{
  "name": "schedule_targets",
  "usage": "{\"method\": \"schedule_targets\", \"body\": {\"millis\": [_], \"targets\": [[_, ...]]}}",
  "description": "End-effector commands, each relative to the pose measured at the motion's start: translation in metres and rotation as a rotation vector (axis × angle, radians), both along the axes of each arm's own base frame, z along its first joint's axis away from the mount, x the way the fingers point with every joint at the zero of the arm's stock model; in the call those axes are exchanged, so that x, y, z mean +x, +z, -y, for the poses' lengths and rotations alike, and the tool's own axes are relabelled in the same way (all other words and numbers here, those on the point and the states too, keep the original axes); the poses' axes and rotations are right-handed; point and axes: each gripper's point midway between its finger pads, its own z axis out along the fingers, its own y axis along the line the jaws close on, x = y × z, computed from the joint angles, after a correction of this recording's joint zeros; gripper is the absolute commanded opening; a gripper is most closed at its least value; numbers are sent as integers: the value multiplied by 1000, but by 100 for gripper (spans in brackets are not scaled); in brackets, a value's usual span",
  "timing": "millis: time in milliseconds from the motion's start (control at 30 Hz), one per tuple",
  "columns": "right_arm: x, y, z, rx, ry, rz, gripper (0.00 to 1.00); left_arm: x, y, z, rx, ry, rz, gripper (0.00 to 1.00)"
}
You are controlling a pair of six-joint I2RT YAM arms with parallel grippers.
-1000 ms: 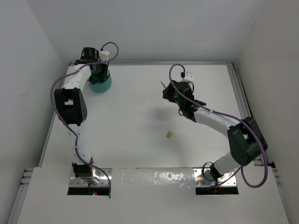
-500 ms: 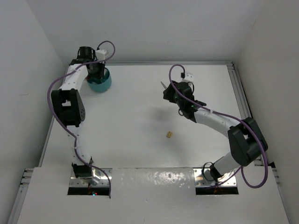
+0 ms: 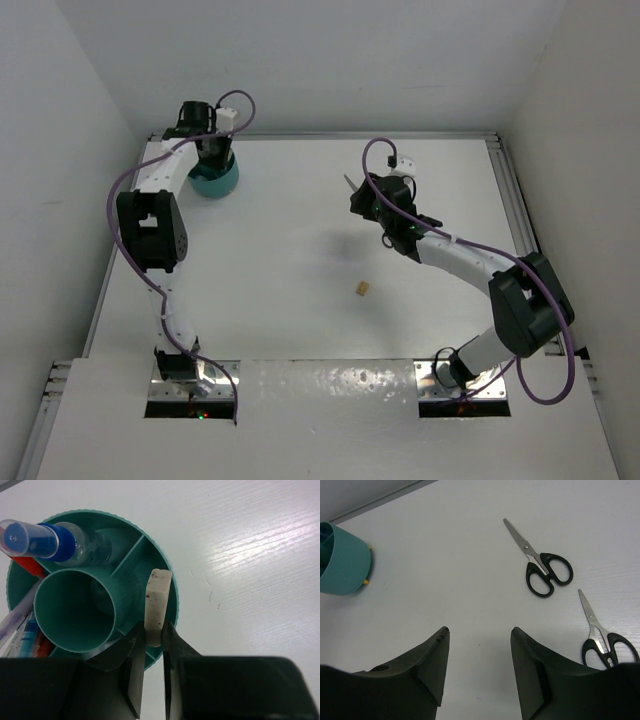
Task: Sort the stationery into containers
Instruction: Place the stationery in the storage box.
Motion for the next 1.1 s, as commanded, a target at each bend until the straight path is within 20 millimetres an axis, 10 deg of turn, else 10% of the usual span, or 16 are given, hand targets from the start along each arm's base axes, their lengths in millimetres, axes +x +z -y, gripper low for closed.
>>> {"method": "schedule_targets", "body": {"millis": [0,300,600,867,1067], "targets": [[2,16,4,4,-12,43,52,4,2,-4,35,32,15,0],[1,17,4,7,-10,48,52,5,-13,-11,37,111,-11,4],[-2,19,8,-5,-18,54,52,6,-15,5,30,104,-11,35],[-4,20,10,-87,9,38,52,16,18,8,13,105,56,39],[-56,-41,41,-243,-50,-189,55,22,66,13,-23,97,150,40]]}}
